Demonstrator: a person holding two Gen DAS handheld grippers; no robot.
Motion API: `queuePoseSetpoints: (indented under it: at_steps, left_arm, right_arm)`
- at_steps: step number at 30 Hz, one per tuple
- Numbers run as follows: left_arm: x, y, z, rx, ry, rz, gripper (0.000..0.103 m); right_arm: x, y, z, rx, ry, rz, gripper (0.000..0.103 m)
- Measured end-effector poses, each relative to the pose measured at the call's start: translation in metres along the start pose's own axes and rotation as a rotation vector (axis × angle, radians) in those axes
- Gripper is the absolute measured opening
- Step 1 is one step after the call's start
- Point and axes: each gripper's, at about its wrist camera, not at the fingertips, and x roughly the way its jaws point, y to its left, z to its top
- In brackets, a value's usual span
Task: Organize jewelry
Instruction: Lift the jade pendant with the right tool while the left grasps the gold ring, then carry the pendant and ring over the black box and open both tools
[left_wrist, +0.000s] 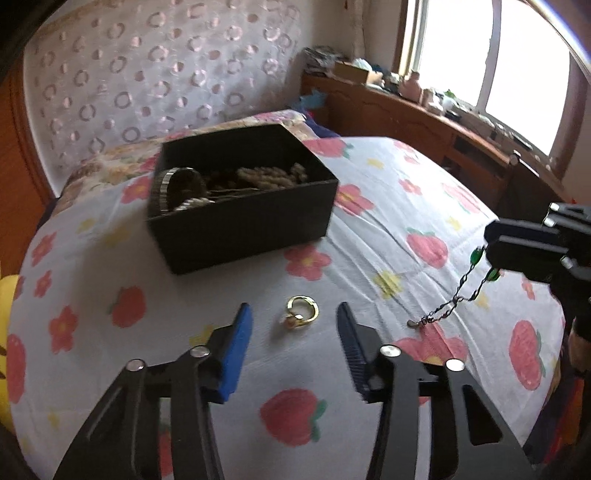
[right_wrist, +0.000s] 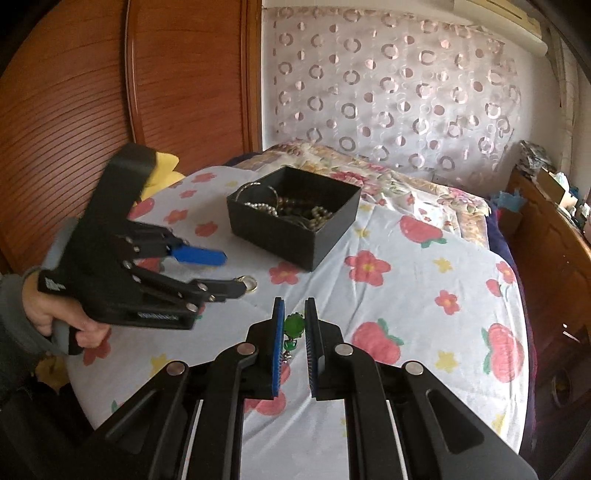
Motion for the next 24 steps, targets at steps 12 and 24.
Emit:
queuePoseSetpoints:
  at_steps: [12,24]
  left_arm:
    - [0.004,-0.005,-0.003,0.026,-0.006,0.032,0.011]
    - [-0.03,0.012,0.022,-0.021,-0.12,0.058,0.011]
  right_arm:
    - [-0.003,0.001,0.013,-0.005,-0.034,-0.001,0.012]
    - [-0.001,-0.004,0.053,-0.006,-0.083,0.0,0.012]
